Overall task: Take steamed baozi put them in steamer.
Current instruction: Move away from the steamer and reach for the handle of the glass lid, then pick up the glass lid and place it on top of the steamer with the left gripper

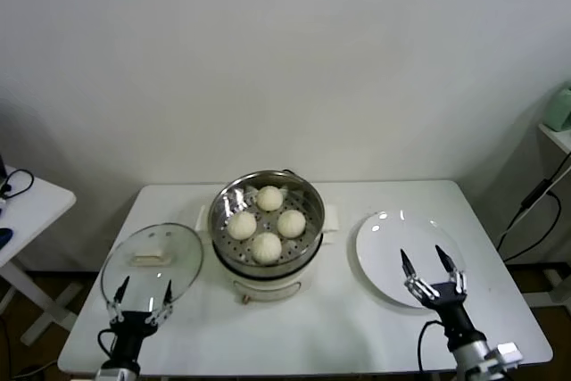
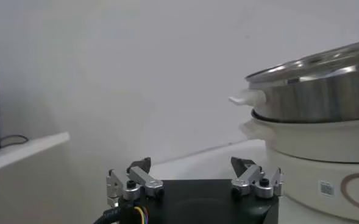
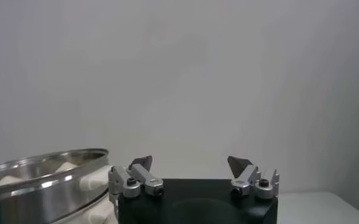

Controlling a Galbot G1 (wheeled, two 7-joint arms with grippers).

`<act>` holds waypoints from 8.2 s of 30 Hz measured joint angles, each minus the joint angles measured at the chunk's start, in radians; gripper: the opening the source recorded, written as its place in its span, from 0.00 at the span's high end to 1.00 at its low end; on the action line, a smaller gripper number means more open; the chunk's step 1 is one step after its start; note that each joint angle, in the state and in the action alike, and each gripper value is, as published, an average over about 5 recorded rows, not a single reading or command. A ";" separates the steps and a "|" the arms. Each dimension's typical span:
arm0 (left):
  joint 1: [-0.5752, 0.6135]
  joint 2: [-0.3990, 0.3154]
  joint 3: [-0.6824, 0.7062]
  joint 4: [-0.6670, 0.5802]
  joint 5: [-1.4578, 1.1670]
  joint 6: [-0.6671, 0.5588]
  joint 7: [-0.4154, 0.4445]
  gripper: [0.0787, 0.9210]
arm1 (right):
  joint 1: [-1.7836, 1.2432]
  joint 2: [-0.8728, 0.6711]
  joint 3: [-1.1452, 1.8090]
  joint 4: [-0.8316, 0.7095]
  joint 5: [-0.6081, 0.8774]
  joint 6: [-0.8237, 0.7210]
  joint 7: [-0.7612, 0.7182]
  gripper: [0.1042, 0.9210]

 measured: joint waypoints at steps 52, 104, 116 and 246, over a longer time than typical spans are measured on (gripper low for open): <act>-0.309 0.200 0.008 0.420 1.184 0.057 -0.341 0.12 | -0.101 0.173 -0.072 -0.062 -0.005 0.242 0.038 0.12; -0.452 0.166 0.041 0.525 1.207 0.102 -0.265 0.58 | -0.129 0.181 -0.051 -0.027 -0.006 0.244 0.050 0.12; -0.441 0.159 0.034 0.506 1.200 0.099 -0.266 0.93 | -0.138 0.177 -0.050 -0.021 -0.015 0.234 0.057 0.12; -0.567 -0.042 0.669 -0.022 1.541 0.624 0.228 0.93 | -0.151 0.164 -0.043 -0.066 -0.115 0.178 0.083 0.12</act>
